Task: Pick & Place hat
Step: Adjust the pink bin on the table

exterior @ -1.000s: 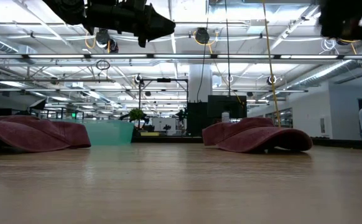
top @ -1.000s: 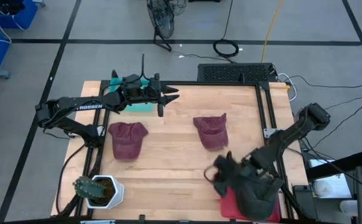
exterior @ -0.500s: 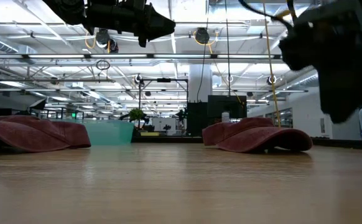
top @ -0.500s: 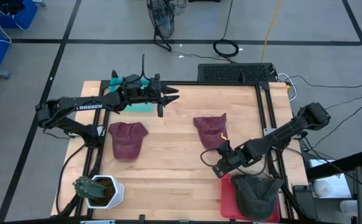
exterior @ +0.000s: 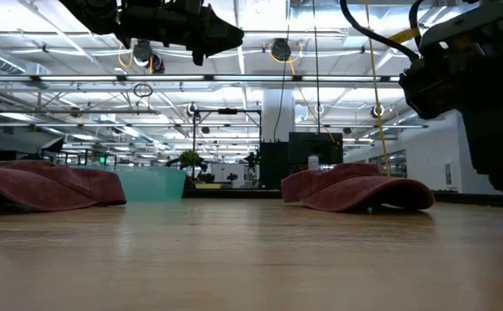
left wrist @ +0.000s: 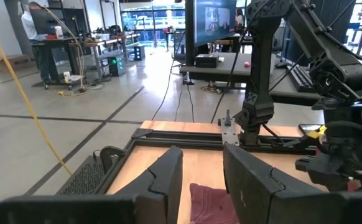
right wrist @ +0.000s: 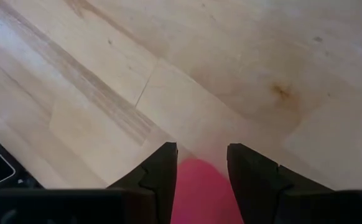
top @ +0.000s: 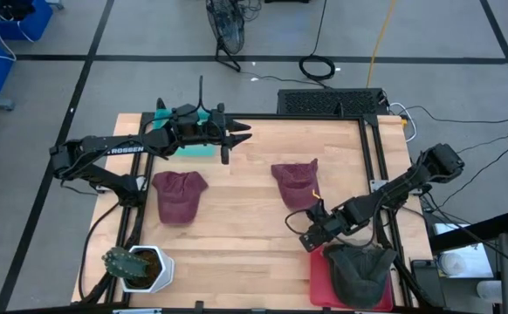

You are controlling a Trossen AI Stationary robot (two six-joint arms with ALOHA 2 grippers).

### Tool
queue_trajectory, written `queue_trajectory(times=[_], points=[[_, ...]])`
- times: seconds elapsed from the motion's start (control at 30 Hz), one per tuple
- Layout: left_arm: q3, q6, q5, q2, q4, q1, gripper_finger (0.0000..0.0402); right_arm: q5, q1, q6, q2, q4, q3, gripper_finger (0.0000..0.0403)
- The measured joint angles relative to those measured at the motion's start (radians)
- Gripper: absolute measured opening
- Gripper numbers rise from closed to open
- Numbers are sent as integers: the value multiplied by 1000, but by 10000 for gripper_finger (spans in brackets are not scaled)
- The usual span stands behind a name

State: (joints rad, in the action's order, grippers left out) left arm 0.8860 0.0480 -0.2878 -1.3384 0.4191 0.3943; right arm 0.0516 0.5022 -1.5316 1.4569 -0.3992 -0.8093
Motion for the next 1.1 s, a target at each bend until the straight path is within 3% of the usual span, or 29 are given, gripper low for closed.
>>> queue_trajectory(times=[1.1], points=[[0, -1, -1, 0, 0, 0, 120, 15, -3, 77, 1, 7, 0, 130]])
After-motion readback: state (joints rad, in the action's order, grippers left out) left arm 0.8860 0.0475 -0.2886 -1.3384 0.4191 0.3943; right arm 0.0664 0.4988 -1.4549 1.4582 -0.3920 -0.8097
